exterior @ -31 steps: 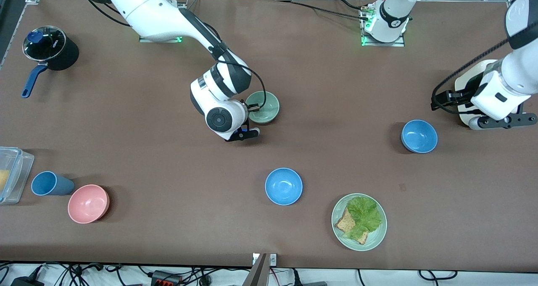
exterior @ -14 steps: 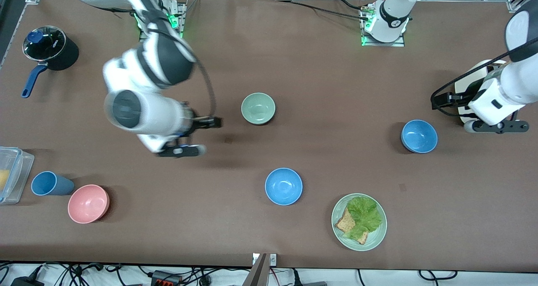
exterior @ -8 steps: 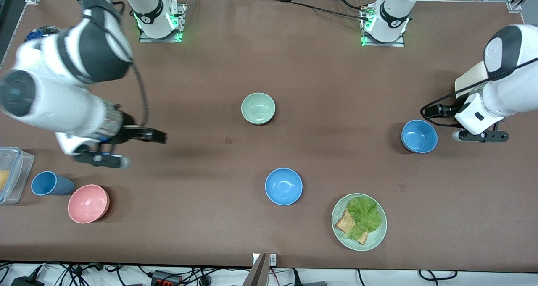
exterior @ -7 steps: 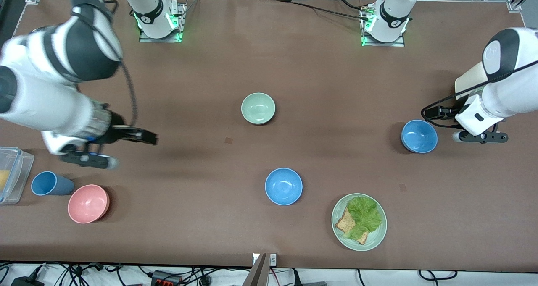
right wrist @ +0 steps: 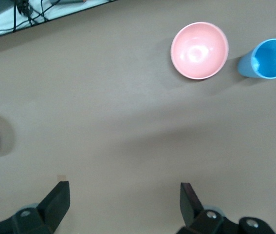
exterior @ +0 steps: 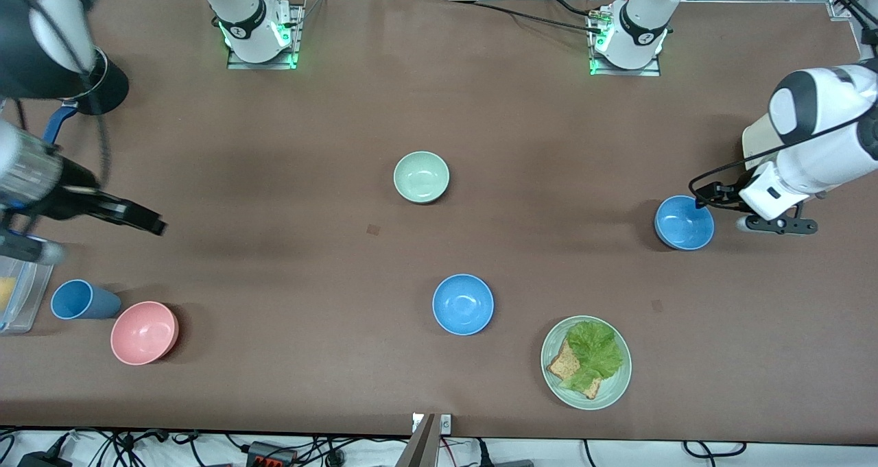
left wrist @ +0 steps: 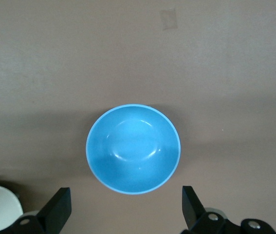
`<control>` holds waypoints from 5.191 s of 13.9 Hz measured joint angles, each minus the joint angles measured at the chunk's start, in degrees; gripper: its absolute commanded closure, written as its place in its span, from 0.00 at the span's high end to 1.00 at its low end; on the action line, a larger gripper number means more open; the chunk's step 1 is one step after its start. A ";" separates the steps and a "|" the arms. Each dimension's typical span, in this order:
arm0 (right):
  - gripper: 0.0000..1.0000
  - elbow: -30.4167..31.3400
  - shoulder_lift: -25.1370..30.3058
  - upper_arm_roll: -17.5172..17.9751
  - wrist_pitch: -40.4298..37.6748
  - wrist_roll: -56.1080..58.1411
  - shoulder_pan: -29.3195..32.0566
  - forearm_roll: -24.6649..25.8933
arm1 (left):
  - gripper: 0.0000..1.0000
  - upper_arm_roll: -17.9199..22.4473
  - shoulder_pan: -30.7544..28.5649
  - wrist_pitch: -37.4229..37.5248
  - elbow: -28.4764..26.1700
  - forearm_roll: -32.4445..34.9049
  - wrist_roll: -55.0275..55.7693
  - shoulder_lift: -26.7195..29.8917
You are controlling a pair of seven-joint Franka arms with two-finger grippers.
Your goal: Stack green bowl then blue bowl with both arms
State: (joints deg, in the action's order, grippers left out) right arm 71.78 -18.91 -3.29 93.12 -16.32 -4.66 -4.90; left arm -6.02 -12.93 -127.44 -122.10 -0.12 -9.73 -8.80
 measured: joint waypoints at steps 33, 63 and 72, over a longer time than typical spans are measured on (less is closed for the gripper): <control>1.00 18.20 14.87 1.59 3.76 18.54 7.49 4.31 | 0.62 0.37 -6.33 -16.94 -0.62 0.05 -9.98 -15.35; 1.00 20.84 15.74 2.47 3.35 18.61 6.80 5.41 | 0.00 -3.85 -6.10 8.44 13.26 0.06 -10.83 -13.43; 1.00 20.85 15.71 2.25 2.73 18.60 6.86 5.42 | 0.00 -20.79 -5.68 20.91 18.61 -2.94 11.97 -9.06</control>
State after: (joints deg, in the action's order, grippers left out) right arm 92.63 -3.20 -1.05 95.85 2.29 2.20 0.52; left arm -26.82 -18.61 -106.54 -103.49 -3.07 2.25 -17.86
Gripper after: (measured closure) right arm 0.000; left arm 0.952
